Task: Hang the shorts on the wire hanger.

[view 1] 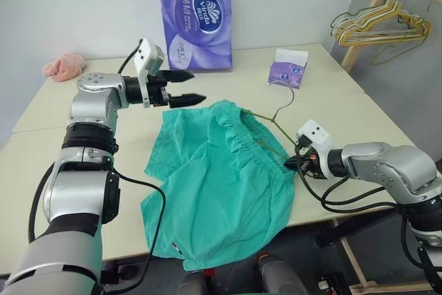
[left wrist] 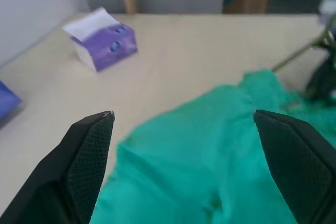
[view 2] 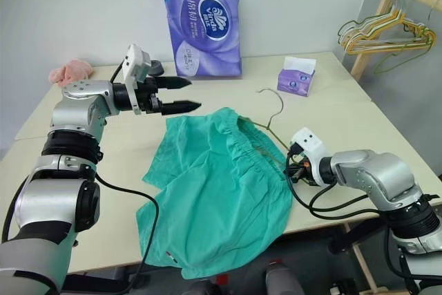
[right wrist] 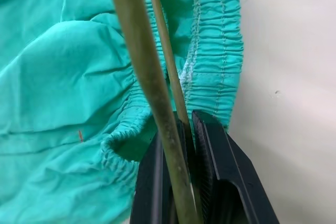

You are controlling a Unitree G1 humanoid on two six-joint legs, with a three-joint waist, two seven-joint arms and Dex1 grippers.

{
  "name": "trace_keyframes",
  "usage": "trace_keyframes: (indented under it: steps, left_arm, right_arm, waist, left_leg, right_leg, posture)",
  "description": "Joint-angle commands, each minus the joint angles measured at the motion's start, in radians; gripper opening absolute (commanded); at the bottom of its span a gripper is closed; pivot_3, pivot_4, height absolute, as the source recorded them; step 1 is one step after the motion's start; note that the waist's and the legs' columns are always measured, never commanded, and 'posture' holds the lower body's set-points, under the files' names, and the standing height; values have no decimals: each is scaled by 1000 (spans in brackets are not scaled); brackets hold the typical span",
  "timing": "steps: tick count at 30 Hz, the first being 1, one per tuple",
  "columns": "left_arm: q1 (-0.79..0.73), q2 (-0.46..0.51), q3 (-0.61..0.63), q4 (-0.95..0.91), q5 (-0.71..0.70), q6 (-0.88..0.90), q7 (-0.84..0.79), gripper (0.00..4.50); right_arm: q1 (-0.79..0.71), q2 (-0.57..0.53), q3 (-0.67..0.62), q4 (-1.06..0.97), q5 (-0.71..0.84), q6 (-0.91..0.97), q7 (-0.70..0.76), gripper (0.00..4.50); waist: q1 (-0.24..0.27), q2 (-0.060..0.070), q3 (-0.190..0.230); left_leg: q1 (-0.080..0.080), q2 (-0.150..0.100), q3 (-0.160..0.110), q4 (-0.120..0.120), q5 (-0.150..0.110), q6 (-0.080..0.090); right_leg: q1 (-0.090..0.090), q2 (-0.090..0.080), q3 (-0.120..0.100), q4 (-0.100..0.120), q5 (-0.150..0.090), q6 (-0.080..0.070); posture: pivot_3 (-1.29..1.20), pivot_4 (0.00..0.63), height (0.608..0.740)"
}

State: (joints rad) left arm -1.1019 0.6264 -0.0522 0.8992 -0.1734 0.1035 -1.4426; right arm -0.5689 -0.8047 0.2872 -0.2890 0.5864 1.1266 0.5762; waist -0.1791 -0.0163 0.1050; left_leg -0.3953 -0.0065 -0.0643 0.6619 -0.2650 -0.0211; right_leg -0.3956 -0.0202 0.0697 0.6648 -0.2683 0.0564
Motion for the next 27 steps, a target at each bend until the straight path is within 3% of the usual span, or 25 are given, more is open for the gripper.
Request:
trace_keyframes:
  steps: [1, 13, 23, 27]
  left_arm:
    - [-47, 13, -54, 6, 46, -78, -128, 4489]
    - [-18, -60, -199, 32, 121, -319, -172, 4489]
    - [47, -87, -261, 0, 142, -322, -160, 4489]
    - [49, -100, -240, 10, 148, -291, -150, 3671]
  right_arm:
    - [-37, -8, 19, -49, -59, -58, 43, 0]
    - [-74, 1, 86, -113, -174, -87, 121, 0]
    - [-107, 24, 85, -137, -221, -81, 153, 0]
    - [-105, 33, 79, -151, -228, -77, 157, 0]
  waist:
    - [-2, 0, 0]
    - [-20, 0, 0]
    - [-34, 0, 0]
    - [-36, 0, 0]
  left_leg:
    - [0, 0, 0, 0, 0, 0]
    - [-5, 0, 0, 1, 0, 0]
    - [-4, -1, 0, 3, 0, 0]
    - [-5, -1, -1, 3, 0, 0]
  right_leg:
    - [0, 0, 0, 0, 0, 0]
    - [-8, -1, 1, 5, 0, 0]
    - [-10, 0, 1, 14, -1, 0]
    - [-10, 0, 1, 14, -1, 0]
  posture:
    - [-210, 65, 740]
    - [-229, 63, 740]
    - [-240, 70, 740]
    - [-240, 71, 740]
